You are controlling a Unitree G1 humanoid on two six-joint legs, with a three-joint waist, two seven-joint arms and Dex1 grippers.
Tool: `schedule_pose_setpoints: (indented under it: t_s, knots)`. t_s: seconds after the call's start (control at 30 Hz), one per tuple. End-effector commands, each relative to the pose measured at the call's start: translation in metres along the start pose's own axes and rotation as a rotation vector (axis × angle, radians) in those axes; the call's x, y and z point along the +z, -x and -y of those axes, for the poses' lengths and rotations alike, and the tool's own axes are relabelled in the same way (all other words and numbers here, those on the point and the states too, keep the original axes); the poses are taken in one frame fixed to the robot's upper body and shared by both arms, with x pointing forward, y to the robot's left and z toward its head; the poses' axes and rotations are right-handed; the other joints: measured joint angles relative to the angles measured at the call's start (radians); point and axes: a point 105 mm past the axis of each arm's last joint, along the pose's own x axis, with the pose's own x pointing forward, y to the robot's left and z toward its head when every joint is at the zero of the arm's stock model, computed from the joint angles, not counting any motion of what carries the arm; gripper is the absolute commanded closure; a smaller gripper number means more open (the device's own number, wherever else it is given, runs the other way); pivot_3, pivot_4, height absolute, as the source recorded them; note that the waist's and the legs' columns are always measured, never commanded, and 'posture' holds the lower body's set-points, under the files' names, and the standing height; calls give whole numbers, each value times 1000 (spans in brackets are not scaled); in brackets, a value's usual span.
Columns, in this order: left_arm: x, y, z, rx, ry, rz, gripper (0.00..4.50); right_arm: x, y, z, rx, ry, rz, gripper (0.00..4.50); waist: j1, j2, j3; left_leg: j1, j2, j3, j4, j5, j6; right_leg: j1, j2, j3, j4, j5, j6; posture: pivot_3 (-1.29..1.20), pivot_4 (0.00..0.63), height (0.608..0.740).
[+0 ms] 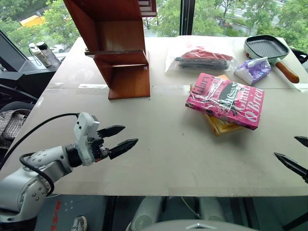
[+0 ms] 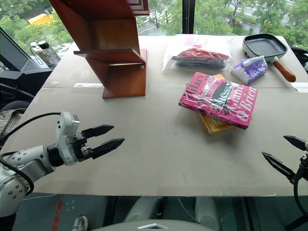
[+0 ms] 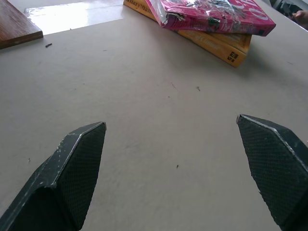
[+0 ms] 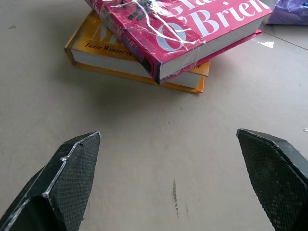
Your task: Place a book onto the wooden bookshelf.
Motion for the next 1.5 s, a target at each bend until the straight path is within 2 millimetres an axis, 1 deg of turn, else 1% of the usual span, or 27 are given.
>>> schedule_pose_setpoints:
  t_s: [0.03,0.07,0.13,0.2,0.27,0.3,0.37,0.47,0.5,0.53,0.57,0.6,0.63,0.93,1.17,1.27,1.37,1.5]
  knots:
    - [13,-6,6,-46,-20,41,19,10,-4,2,-74,71,40,0,1,0,0,0,0,0,0,0,0,0,0,0,0,0,0,0,150,740]
    - [19,-12,9,-68,-26,67,19,14,-10,2,-123,85,58,0,2,-1,0,0,0,0,0,0,0,0,0,0,0,0,0,0,150,740]
    - [28,-22,15,-99,-44,100,19,22,-20,-2,-183,44,106,0,2,-1,0,0,0,-1,1,0,-1,0,0,-2,0,0,0,0,150,740]
    - [32,-26,17,-114,-56,108,19,25,-25,-3,-217,40,114,0,0,0,-1,0,0,-1,2,1,-1,0,0,-1,2,1,-1,0,150,740]
    - [37,-30,23,-149,-82,120,19,26,-30,0,-257,1,114,0,-3,0,-1,0,0,0,2,1,-1,0,0,1,2,1,-1,0,150,740]
    - [40,-33,28,-177,-110,120,4,25,-33,4,-277,-5,97,249,-3,0,-1,0,0,0,2,1,-1,0,0,1,2,1,-1,0,150,740]
    - [43,-36,39,-236,-165,114,0,27,-39,11,-311,-50,89,897,-3,0,-1,0,0,1,3,1,-1,0,0,1,2,1,-1,0,150,740]
    - [47,-40,49,-290,-209,123,0,32,-48,24,-364,-58,58,2370,-5,0,-1,0,0,1,3,1,-1,0,0,2,3,1,-1,0,150,740]
    - [49,-41,52,-304,-218,129,0,33,-52,27,-373,-55,48,2785,-5,0,-1,0,0,1,3,1,-1,0,1,1,3,1,-1,0,150,740]
    - [51,-42,54,-312,-226,139,0,36,-57,30,-381,-63,42,3310,-5,0,-1,0,0,1,3,1,-1,0,1,1,3,1,-1,0,150,740]
    - [53,-43,55,-315,-228,148,0,37,-60,32,-386,-72,36,3720,-6,0,-1,0,0,1,3,1,-1,0,1,1,3,1,-1,0,150,740]
    - [55,-43,55,-316,-228,154,0,39,-64,34,-389,-67,25,4271,-6,0,-1,0,0,1,3,1,-1,-1,1,1,3,1,-1,0,150,740]
    - [55,-44,56,-316,-229,158,0,41,-67,37,-394,-58,15,4462,-6,0,-1,0,0,2,3,1,-1,-1,1,1,4,1,-1,0,150,740]
    - [57,-42,62,-321,-249,173,0,51,-90,54,-373,-26,-42,4462,-17,0,-1,-1,-1,2,4,1,-1,-1,1,1,4,1,-1,0,150,740]
    - [54,-37,66,-316,-255,168,0,51,-120,54,-306,-10,-59,4462,-31,0,-1,0,0,2,6,1,-1,-1,1,2,6,1,-1,0,150,740]
    - [52,-36,67,-306,-247,165,0,58,-134,50,-269,3,-35,4462,-30,0,-1,0,0,2,6,1,-1,-1,1,2,6,1,-1,0,150,740]
    - [48,-34,64,-283,-229,160,0,68,-146,37,-204,7,9,4462,-30,0,-1,0,0,2,7,1,-1,-1,1,2,7,1,-1,0,150,740]
    - [39,-34,56,-226,-205,139,0,75,-161,17,-127,28,42,4462,-29,0,-1,0,0,2,7,1,-1,-2,1,2,9,1,-1,0,150,740]
